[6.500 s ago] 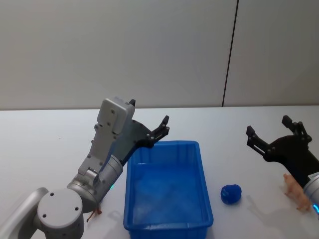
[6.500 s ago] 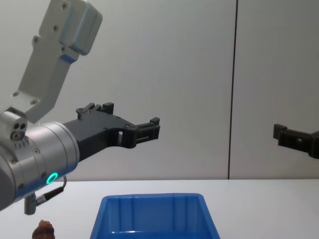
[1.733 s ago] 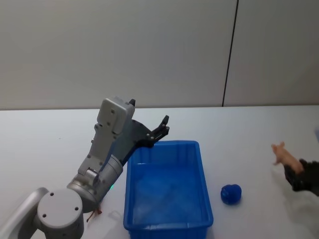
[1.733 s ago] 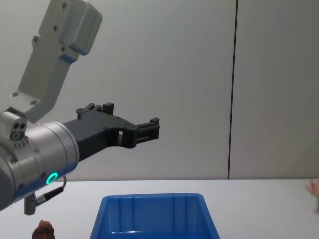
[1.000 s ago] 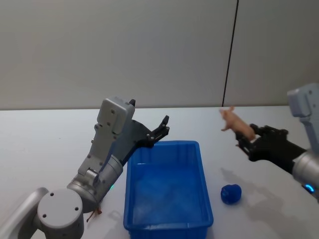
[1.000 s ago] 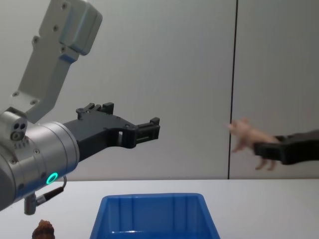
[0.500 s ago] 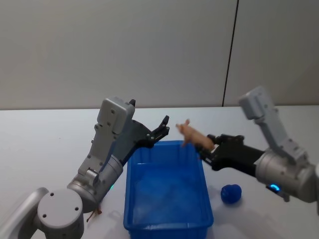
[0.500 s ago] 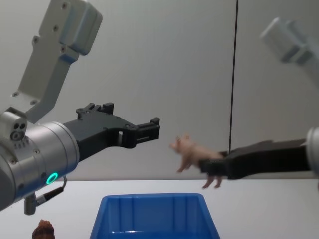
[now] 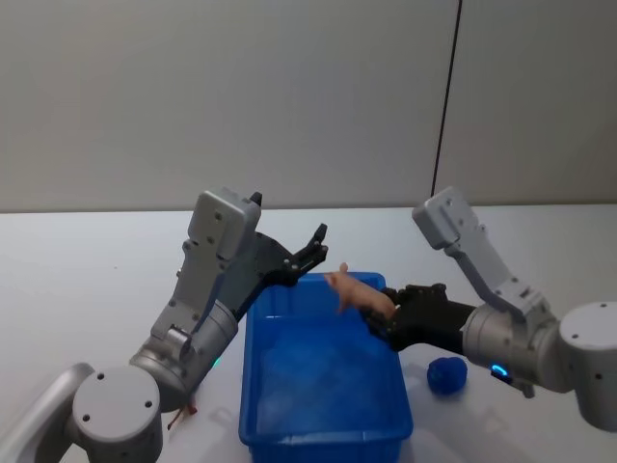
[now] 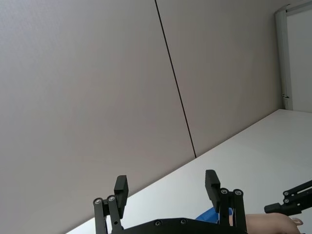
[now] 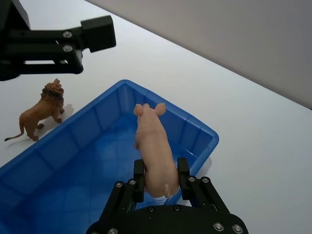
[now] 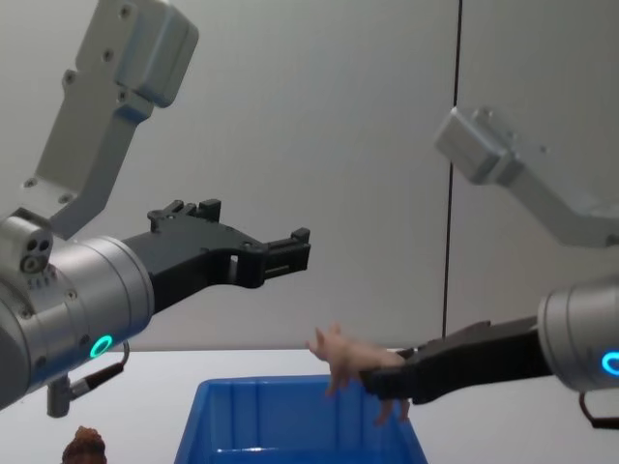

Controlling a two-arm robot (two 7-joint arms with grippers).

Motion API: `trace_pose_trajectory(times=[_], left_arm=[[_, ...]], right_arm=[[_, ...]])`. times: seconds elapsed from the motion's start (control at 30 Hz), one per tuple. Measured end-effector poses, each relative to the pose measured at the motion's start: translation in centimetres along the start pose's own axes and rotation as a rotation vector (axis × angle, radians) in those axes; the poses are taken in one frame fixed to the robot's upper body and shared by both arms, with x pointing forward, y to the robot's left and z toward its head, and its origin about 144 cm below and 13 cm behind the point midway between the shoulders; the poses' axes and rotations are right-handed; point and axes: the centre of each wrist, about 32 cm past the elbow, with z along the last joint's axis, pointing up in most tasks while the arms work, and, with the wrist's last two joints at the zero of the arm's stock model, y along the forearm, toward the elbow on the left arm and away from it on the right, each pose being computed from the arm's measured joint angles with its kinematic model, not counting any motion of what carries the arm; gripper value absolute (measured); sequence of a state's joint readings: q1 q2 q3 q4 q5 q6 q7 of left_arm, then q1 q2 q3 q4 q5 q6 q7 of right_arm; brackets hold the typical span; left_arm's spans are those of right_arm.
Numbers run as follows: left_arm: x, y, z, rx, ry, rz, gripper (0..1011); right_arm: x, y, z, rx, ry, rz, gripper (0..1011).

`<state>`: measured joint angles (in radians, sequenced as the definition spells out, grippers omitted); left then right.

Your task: Pick up the two dolls from the table and place them into the box.

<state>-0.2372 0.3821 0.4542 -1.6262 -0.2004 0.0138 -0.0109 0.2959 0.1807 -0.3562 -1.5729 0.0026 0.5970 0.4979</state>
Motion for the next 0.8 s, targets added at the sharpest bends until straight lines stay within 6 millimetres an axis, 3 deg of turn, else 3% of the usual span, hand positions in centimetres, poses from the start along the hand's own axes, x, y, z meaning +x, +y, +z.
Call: trace_pose_trajectory(times=[0.23,0.47,0.8], left_arm=[[0.0,0.0,0.0,0.0,0.0,0.0,1001],[0.0,0.0,0.0,0.0,0.0,0.0,1001],[0.0,0.0,0.0,0.0,0.0,0.0,1001]], right_arm=[[-0.09,0.5,-0.08,-0.022,-0.003,-0.007,443],[-0.15,0.88,-0.17,-0.039,-0.005,-0.013,707],[-0.08,0.97,-0.14,-0.041,-0.005,-0.021,966]])
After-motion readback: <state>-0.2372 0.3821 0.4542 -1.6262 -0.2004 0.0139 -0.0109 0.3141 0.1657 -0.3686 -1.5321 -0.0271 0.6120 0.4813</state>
